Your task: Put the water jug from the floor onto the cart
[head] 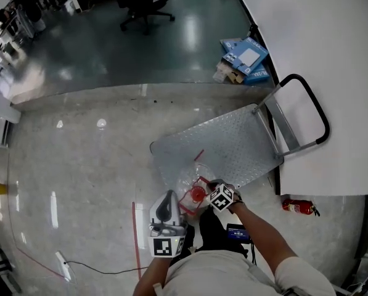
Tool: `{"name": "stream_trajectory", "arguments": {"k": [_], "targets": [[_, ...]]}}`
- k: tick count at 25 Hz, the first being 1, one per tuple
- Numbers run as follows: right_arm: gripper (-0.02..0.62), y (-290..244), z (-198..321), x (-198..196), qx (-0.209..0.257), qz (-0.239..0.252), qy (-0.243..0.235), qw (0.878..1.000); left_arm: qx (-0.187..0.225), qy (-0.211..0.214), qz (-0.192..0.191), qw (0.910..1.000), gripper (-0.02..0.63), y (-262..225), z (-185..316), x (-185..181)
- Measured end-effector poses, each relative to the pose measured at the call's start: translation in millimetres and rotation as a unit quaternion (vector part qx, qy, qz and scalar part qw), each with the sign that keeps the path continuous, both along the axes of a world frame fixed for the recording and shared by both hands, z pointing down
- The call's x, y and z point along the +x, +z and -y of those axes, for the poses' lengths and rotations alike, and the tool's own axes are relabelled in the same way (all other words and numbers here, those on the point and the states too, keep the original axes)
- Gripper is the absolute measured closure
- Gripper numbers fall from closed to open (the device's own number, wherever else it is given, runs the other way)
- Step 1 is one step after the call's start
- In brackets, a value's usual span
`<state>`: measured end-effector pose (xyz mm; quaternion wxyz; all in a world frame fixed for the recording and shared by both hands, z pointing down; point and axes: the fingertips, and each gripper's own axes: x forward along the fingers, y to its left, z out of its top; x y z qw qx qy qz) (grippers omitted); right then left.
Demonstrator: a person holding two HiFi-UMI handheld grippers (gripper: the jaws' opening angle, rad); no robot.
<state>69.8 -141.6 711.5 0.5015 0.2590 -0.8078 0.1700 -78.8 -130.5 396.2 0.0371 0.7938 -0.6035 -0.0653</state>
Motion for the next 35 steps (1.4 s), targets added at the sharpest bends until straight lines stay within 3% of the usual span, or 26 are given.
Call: {"name": "stream_trajectory", "arguments": {"k": [10, 19, 35], "targets": [[0.572, 29, 67, 12, -0.007, 0.004, -0.019, 1.000, -0.022, -0.014, 0.012, 0.9996, 0.603, 23, 46, 17], [0.572, 45, 118, 49, -0.029, 0.012, 0.028, 0.999, -0.034, -0.011, 0.017, 0.9992, 0.603, 30, 70, 31], [0.567, 58, 130, 66, -0.036, 0.036, 0.047, 0.998, -0.040, -0.003, 0.015, 0.9991, 0.604, 40, 83, 52]]}}
